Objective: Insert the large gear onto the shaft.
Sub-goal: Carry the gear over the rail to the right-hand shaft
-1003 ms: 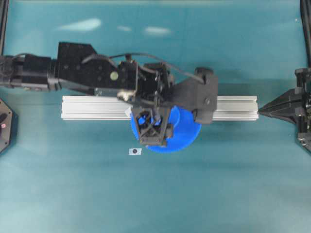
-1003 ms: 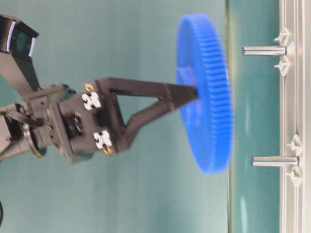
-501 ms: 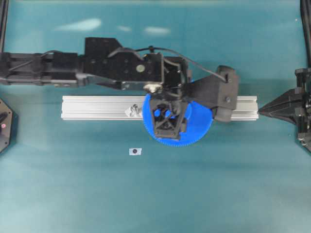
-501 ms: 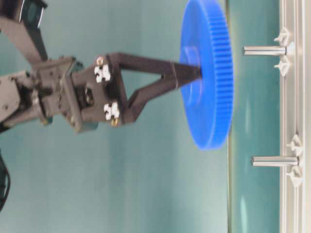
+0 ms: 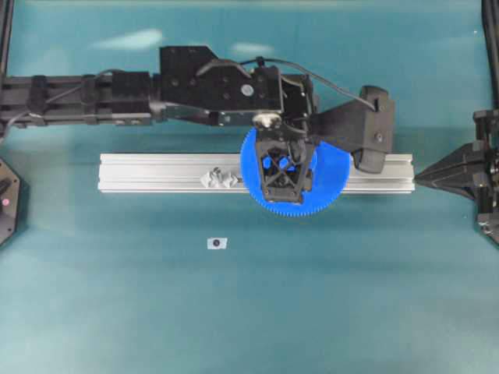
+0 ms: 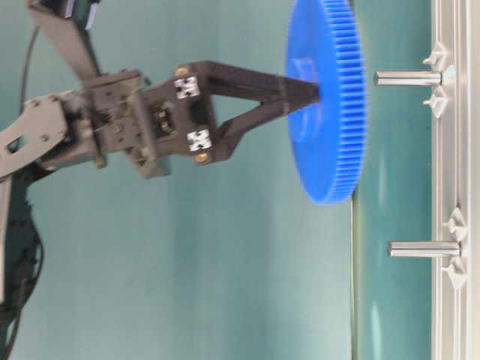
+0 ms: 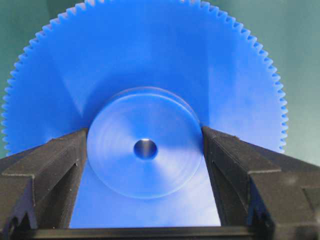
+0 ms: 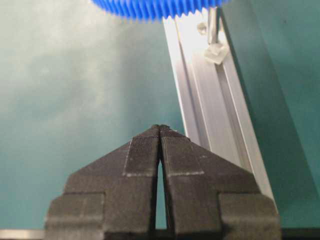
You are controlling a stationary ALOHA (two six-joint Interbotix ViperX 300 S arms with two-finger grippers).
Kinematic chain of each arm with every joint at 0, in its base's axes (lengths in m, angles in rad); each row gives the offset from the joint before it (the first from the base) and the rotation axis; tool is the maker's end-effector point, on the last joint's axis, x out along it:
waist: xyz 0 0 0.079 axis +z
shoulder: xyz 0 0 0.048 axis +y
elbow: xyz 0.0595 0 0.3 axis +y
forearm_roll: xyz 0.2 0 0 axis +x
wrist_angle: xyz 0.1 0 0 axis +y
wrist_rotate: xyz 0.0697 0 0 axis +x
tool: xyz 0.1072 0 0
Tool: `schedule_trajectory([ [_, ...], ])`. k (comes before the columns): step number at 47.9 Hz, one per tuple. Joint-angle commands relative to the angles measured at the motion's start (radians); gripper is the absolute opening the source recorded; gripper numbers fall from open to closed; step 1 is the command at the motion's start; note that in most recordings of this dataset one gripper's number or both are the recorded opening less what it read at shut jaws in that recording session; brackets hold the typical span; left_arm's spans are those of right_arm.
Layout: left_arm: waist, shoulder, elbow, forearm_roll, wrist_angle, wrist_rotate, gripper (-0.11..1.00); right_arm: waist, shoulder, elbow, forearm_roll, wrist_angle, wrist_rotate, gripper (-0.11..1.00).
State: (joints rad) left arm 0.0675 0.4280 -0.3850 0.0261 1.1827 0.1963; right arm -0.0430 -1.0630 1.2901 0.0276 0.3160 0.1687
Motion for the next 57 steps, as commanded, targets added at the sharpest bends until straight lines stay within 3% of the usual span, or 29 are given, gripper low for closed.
schedule_trajectory([
  [1,0.005,-0.02,-0.043,0.002,-0.003,0.014,0.77,-0.003,0.006,-0.009,-0.002,-0.009,0.011,0.05],
  [57,0.044,0.112,-0.146,0.002,0.028,0.041,0.77,-0.003,0.006,-0.005,-0.002,-0.012,0.011,0.05],
])
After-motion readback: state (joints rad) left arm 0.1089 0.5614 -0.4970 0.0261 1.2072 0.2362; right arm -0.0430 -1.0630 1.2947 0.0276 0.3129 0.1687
